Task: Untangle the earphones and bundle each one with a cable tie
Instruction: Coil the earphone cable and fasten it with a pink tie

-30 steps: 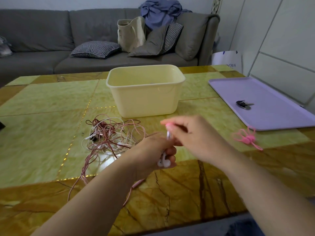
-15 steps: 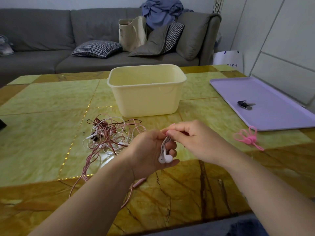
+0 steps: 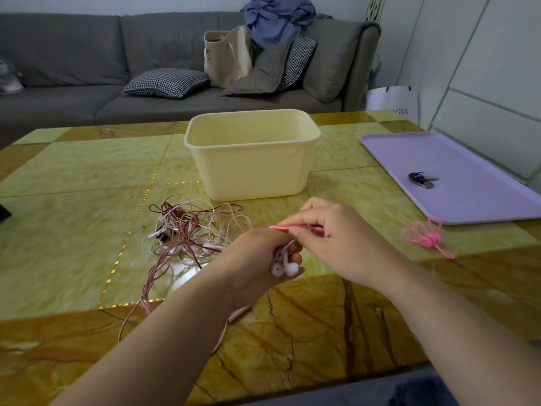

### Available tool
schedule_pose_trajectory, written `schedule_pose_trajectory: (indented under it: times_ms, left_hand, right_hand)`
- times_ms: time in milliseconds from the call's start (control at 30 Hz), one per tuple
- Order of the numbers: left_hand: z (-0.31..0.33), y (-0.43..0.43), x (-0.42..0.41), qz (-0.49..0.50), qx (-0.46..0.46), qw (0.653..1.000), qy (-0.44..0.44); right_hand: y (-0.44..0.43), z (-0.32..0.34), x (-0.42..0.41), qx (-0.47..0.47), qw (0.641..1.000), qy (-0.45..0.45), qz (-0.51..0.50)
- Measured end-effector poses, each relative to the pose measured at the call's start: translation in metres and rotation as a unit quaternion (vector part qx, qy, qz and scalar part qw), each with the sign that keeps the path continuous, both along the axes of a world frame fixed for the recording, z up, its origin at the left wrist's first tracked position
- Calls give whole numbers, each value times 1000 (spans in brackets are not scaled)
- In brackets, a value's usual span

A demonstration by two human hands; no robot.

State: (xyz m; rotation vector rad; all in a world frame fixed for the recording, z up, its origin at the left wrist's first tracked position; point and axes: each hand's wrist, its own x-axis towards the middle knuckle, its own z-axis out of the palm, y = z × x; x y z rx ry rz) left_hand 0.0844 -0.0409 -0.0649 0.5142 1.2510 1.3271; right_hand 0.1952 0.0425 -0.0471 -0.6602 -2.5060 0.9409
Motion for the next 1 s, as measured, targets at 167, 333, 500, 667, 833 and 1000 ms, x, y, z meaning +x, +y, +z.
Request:
schedule_pose_trajectory:
  times_ms: [167,333,500,667,833,1000]
  left_hand:
    - [1,0,-4,28,12,995,-90]
    - [5,-1,-5,20,21,985,-168]
    - [3,0,-4,44,30,983,-177]
    - [3,1,-7,42,65,979,-190]
    - [5,0,-8,46,97,975,-195]
    - [5,-1,-10,32,104,981,-163]
  right_hand:
    - [2,-3,1,16,1000,7,10]
    - [4,-7,1,29,999,10,35]
    - [7,-8,1,89,994,13,62]
    - [10,-6,5,10,995,97,22]
    - [18,-4,7,-155,978,137,4]
    - [24,-6,7,-309,944,114,7]
